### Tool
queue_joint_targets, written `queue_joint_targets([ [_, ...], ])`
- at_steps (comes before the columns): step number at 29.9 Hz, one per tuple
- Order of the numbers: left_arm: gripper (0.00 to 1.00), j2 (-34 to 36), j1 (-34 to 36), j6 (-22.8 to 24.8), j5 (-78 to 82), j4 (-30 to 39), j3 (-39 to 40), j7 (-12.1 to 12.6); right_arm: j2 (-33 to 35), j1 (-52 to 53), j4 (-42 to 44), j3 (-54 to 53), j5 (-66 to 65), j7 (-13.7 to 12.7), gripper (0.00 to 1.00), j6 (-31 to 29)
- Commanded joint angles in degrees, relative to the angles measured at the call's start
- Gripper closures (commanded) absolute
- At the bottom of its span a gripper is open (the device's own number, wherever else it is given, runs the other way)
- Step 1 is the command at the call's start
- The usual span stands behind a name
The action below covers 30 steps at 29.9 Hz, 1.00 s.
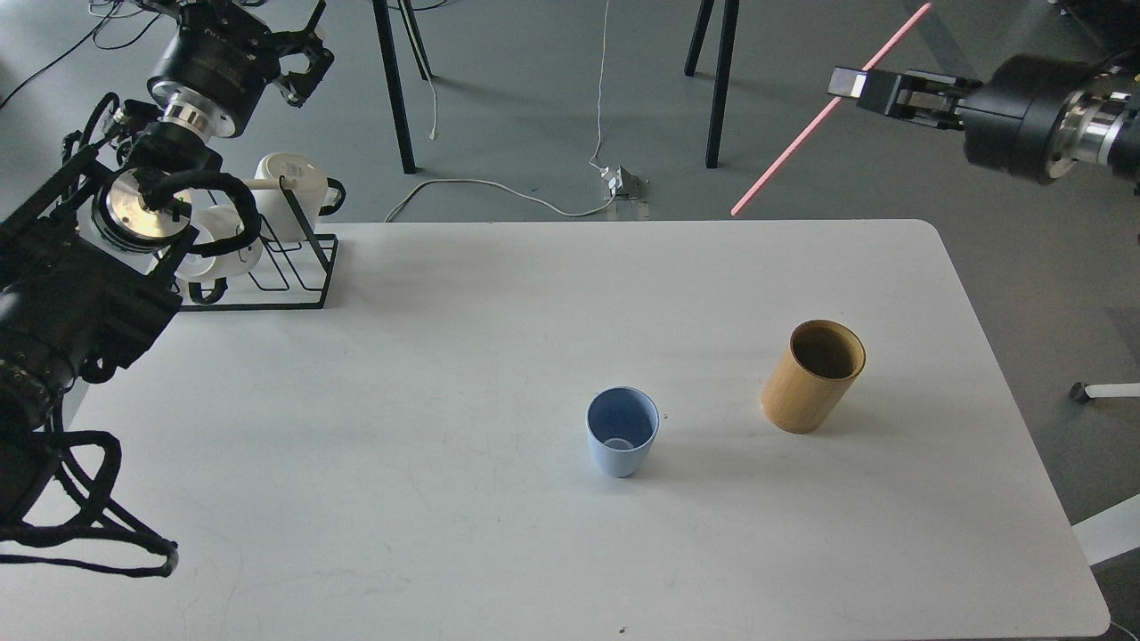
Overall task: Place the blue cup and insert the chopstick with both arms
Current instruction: 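Carry the pink straw over the blue cup and lower it inside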
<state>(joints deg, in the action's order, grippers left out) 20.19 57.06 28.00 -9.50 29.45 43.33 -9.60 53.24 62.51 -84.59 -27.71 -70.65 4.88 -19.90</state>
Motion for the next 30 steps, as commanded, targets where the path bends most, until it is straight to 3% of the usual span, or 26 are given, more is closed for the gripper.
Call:
queue_joint_targets([
  [1, 0.01, 0.0, 0.0, 0.0, 0.0, 0.0, 0.0, -0.1, -5.8, -1.3, -1.4, 2.6, 0.3, -1.7, 1.0, -0.2],
  [11, 0.01, 0.0, 0.0, 0.0, 0.0, 0.0, 0.0, -0.1, -16.1, -3.4, -0.5, 10.6, -0.5, -2.4, 0.99, -0.3],
  [24, 0.01, 0.1, -0.1, 0.0, 0.0, 0.0, 0.0, -0.2, -18.9, -3.4, 2.9, 15.1, -2.6, -2.9, 0.99, -0.3],
  [30, 0.01, 0.1, -0.1, 0.0, 0.0, 0.0, 0.0, -0.2, -21.5, -3.8, 4.5, 15.8, -2.6, -3.0, 0.91, -0.3],
])
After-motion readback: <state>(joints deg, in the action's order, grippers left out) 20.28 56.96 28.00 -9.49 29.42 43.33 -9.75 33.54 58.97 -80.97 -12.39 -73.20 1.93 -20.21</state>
